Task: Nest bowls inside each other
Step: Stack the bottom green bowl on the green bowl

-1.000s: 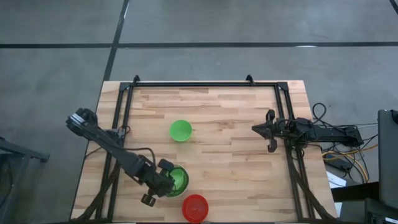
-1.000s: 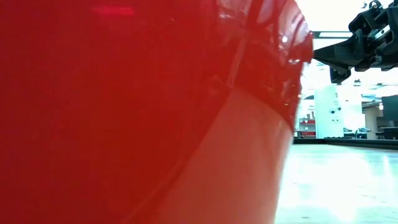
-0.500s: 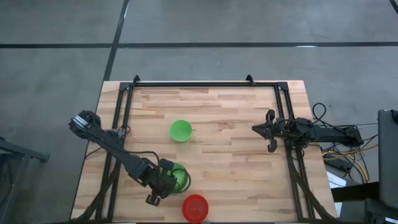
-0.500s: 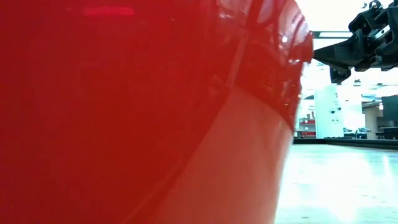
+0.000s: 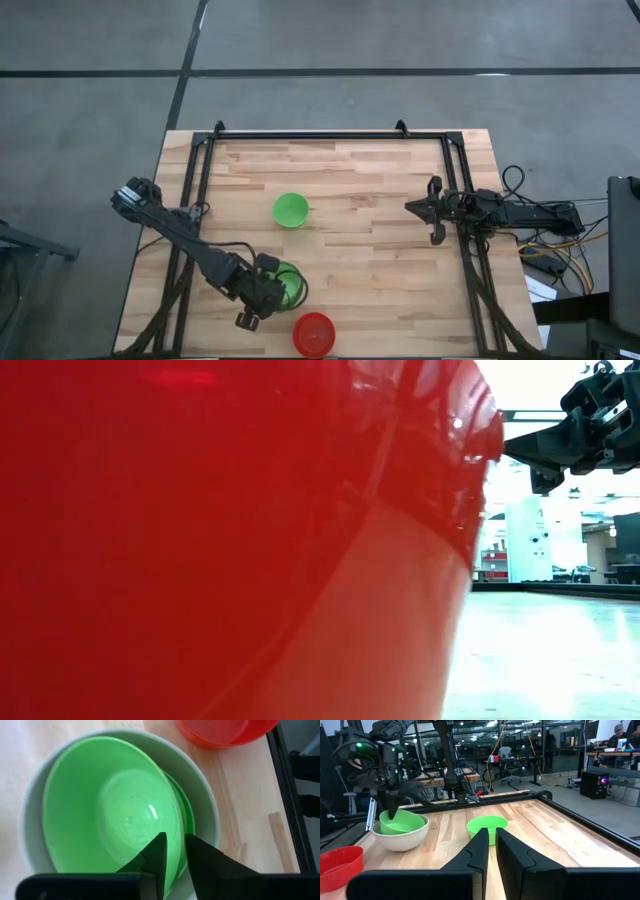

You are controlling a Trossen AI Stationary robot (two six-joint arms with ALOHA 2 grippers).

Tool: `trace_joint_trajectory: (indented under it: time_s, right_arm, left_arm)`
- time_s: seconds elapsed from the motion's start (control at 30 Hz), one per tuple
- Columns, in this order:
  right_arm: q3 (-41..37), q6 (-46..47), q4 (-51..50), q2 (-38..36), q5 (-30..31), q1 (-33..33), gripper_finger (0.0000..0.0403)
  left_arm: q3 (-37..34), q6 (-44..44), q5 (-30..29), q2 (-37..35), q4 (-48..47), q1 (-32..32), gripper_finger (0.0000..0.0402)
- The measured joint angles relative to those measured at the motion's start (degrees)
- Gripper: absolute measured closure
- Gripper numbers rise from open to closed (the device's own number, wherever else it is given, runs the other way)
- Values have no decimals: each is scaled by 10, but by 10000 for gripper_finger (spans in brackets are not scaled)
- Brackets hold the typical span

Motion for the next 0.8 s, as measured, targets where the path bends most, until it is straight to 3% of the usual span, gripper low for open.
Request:
trace_joint_trajectory:
  time_s: [0.33,0.67,0.8]
  right_arm:
    - [0,0,0,0,0,0,369]
    - [0,0,0,0,0,0,369]
    - [0,1,0,0,0,0,369]
  left_arm:
    - [14,-20,-6,0,-24,1,295]
    - [14,-47,-6,2,-28,3,289]
    - [14,-50,-2,2,-27,3,262]
